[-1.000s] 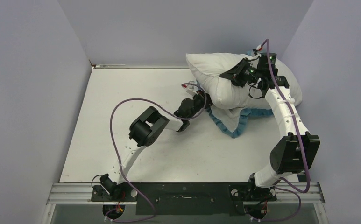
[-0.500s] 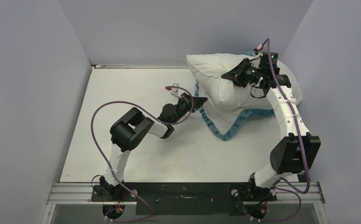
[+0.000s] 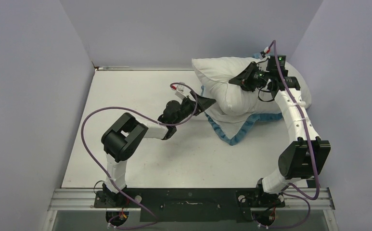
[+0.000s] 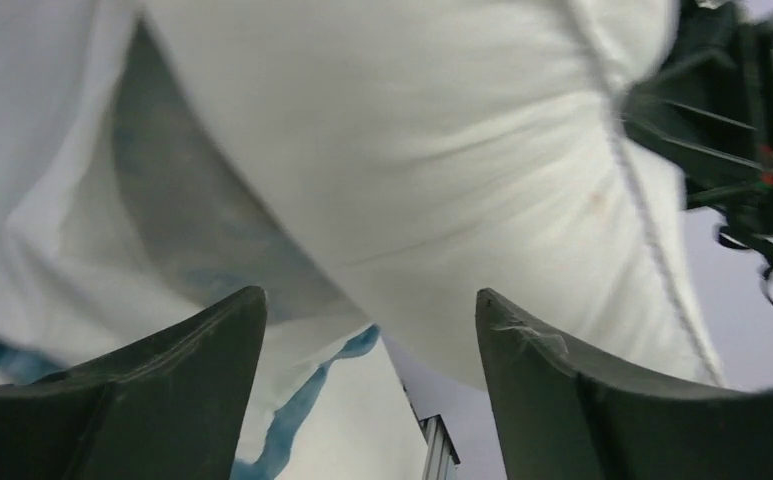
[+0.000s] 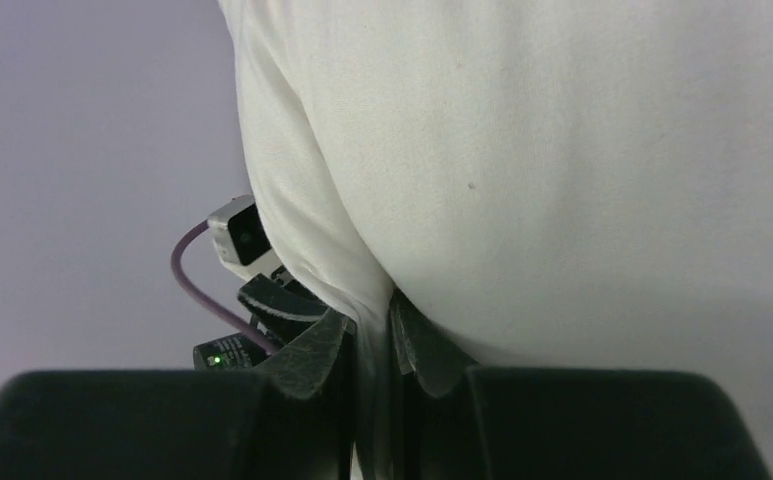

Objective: Put the pillow into the pillowcase
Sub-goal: Stuff the pillow into the pillowcase.

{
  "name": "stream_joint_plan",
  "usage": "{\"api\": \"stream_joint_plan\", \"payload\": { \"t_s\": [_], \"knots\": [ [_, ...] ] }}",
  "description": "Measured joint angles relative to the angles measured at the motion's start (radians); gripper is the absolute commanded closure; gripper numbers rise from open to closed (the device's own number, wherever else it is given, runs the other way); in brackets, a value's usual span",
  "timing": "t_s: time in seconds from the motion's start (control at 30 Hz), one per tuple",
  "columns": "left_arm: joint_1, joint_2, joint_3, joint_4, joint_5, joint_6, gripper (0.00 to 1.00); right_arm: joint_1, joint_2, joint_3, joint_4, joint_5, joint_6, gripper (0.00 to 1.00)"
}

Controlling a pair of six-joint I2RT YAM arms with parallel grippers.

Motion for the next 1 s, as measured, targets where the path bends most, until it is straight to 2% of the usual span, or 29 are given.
{"api": "stream_joint_plan", "payload": {
  "t_s": [0.07,0.27,0.47,0.63,0.7,0.8,0.9,0.93,1.0],
  "knots": [
    [0.0,-0.014,0.001,-0.14,-0.017,-0.006,0.11,0.0,0.0,0.006,-0.009,0.005,-0.004,0.95],
    [-0.001,-0.033,0.067,-0.493,-0.068,-0.055,0.12,0.0,0.0,0.018,-0.022,0.014,-0.015,0.95],
    [-0.01,0.032,0.189,-0.649,-0.073,-0.137,0.13,0.0,0.0,0.027,-0.032,0.02,-0.019,0.95],
    [-0.026,0.164,0.413,-0.82,-0.064,-0.15,0.16,0.0,0.0,0.028,-0.035,0.022,-0.021,0.95],
    [-0.03,0.205,0.487,-0.896,-0.064,-0.154,0.23,0.0,0.0,0.028,-0.035,0.023,-0.021,0.95],
    [-0.032,0.262,0.579,-0.982,-0.063,-0.167,0.55,0.0,0.0,0.03,-0.035,0.025,-0.022,0.95],
    [-0.034,0.322,0.64,-1.002,-0.056,-0.208,0.96,0.0,0.0,0.032,-0.035,0.027,-0.021,0.95],
    [-0.034,0.337,0.645,-0.995,-0.052,-0.223,1.0,0.0,0.0,0.032,-0.036,0.027,-0.022,0.95],
    [-0.034,0.36,0.644,-0.972,-0.041,-0.241,1.0,0.0,0.0,0.032,-0.036,0.027,-0.022,0.95]
  ]
}}
